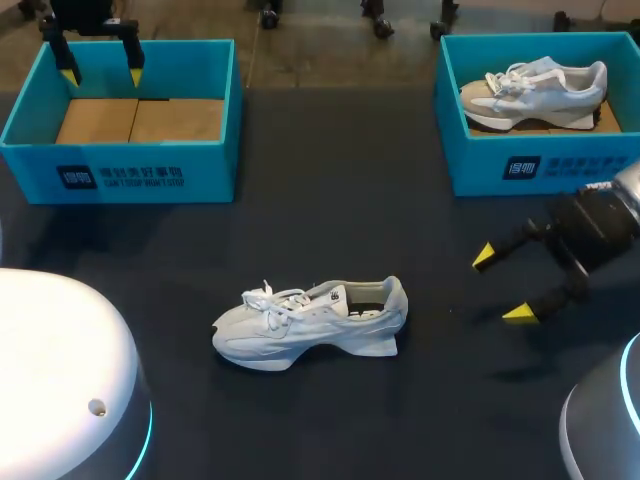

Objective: Take the shoe out of the shoebox, open the shoe tongue, remove and reinsert the insole, then place the shoe into the shoebox

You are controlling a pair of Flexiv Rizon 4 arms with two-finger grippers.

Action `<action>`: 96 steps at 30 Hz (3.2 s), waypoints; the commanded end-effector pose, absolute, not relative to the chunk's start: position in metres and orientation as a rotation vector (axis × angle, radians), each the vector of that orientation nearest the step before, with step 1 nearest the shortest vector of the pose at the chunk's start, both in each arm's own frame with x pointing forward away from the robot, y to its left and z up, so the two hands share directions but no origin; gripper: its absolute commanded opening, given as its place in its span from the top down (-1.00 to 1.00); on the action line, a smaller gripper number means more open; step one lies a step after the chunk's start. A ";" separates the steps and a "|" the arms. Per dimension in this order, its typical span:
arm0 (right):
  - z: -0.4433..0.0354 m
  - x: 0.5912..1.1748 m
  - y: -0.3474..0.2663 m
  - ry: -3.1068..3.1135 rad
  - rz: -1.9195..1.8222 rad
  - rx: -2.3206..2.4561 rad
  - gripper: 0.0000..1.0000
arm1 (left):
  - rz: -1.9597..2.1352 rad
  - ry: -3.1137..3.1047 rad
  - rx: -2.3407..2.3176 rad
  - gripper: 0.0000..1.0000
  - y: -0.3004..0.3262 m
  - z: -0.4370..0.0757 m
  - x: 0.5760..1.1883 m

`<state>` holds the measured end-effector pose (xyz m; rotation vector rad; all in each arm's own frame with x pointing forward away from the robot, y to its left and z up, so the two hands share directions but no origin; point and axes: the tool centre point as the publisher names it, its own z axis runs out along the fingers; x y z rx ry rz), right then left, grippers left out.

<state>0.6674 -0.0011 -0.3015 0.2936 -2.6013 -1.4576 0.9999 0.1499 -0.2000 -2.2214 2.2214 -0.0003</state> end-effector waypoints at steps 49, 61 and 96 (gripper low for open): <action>-0.382 0.692 0.016 -2.551 -1.900 -0.123 -1.00 | 0.000 2.222 -2.221 -1.00 0.150 -0.200 1.000; -0.394 0.709 0.056 -2.496 -1.863 -0.137 -1.00 | 0.000 2.222 -2.221 -1.00 0.150 -0.200 1.000; -0.410 0.708 0.131 -2.483 -1.857 -0.082 -1.00 | 0.000 2.222 -2.221 -1.00 0.150 -0.200 1.000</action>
